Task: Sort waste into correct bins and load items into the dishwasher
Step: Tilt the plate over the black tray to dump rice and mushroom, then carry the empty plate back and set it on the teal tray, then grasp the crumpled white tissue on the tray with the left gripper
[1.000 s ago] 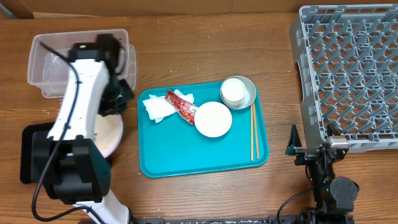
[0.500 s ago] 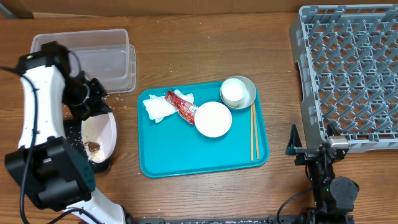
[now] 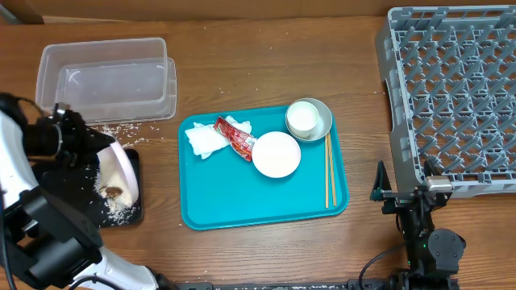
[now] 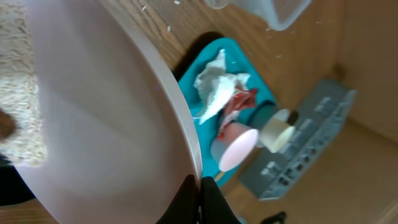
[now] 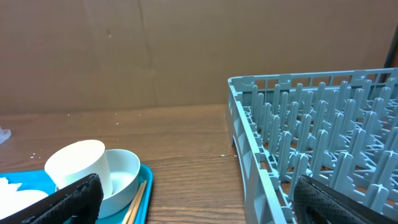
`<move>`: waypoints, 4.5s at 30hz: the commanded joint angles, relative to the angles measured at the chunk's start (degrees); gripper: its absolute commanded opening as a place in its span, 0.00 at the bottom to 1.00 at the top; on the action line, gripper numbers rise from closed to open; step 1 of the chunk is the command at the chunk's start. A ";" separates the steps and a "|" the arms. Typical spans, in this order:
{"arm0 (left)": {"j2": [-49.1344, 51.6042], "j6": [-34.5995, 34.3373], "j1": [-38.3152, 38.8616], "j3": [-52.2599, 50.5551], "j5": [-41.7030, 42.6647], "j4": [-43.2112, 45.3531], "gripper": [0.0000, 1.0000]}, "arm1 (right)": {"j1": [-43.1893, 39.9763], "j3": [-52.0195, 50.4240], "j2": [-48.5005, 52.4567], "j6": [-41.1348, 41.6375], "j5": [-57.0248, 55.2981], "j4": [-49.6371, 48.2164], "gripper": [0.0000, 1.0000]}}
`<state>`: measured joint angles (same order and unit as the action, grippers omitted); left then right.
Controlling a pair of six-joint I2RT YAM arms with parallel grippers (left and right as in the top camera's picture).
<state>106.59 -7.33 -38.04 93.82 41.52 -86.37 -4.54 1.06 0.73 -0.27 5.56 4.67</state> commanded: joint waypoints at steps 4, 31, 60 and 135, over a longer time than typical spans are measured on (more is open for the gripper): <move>-2.14 9.05 -5.77 1.31 15.45 -3.06 0.04 | -0.37 -0.59 -0.57 -0.39 -0.35 -0.24 1.00; -2.03 23.30 -15.10 1.07 26.25 -10.49 0.04 | -0.37 -0.59 -0.57 -0.39 -0.35 -0.26 1.00; -23.34 -12.68 55.69 -3.87 -21.84 -0.74 0.04 | -0.37 -0.59 -0.57 -0.39 -0.35 -0.26 1.00; 0.07 -29.53 57.46 -11.39 -53.53 25.59 0.83 | -0.37 -0.59 -0.57 -0.37 -0.35 -0.26 1.00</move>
<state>104.14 -37.15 21.91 82.65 -11.03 -60.62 -4.51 1.06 0.73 -0.25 5.54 4.67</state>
